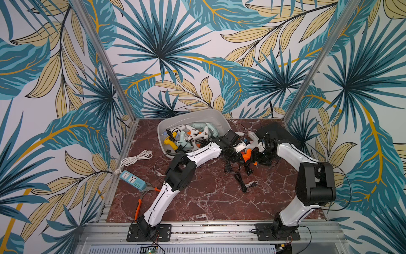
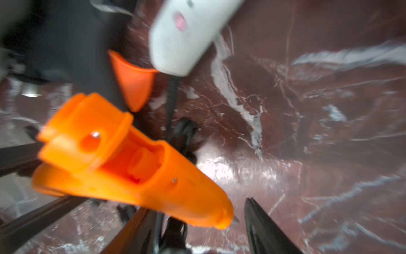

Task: Put the hot melt glue gun into the storage box
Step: Pick up the hot melt adhesive gun from the center of the board, then place the hot melt adhesive gun in the storage box.

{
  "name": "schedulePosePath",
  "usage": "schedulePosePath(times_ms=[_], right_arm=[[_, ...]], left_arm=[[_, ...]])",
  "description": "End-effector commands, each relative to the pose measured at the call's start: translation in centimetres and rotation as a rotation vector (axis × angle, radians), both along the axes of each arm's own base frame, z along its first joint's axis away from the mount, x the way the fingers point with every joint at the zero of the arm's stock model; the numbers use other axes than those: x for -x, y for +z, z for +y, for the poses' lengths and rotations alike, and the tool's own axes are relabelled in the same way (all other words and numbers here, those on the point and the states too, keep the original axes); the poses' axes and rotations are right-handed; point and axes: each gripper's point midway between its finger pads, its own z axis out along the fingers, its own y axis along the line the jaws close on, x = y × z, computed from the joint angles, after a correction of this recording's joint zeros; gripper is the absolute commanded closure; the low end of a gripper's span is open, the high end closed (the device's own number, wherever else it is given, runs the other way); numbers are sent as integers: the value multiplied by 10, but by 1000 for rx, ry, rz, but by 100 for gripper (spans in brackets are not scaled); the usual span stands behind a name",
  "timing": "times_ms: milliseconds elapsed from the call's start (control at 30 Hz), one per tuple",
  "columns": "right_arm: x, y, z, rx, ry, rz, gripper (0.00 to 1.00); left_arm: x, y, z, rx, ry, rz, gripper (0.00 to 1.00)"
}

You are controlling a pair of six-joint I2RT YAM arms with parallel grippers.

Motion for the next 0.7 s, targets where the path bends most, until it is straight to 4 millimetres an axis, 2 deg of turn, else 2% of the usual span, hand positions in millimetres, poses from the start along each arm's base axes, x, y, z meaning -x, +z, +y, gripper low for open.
schedulePosePath(times_ms=[0, 167, 367, 500, 633, 667], right_arm=[[1, 50, 1, -15, -38, -100, 29], [8, 111, 8, -77, -66, -240, 21], [19, 167, 21, -179, -77, -372, 13], [27, 193, 28, -241, -82, -428, 8], [32, 204, 28, -262, -106, -451, 4], [33, 204, 27, -259, -118, -452, 3]], left_arm=[[-15, 95, 3, 133, 84, -169, 100], [-15, 135, 25, 148, 158, -234, 100], [-21, 180, 61, 177, 239, -304, 100], [-36, 209, 96, 174, 325, -381, 100], [-60, 226, 144, 104, 459, -468, 100], [-69, 227, 162, 60, 515, -497, 100]])
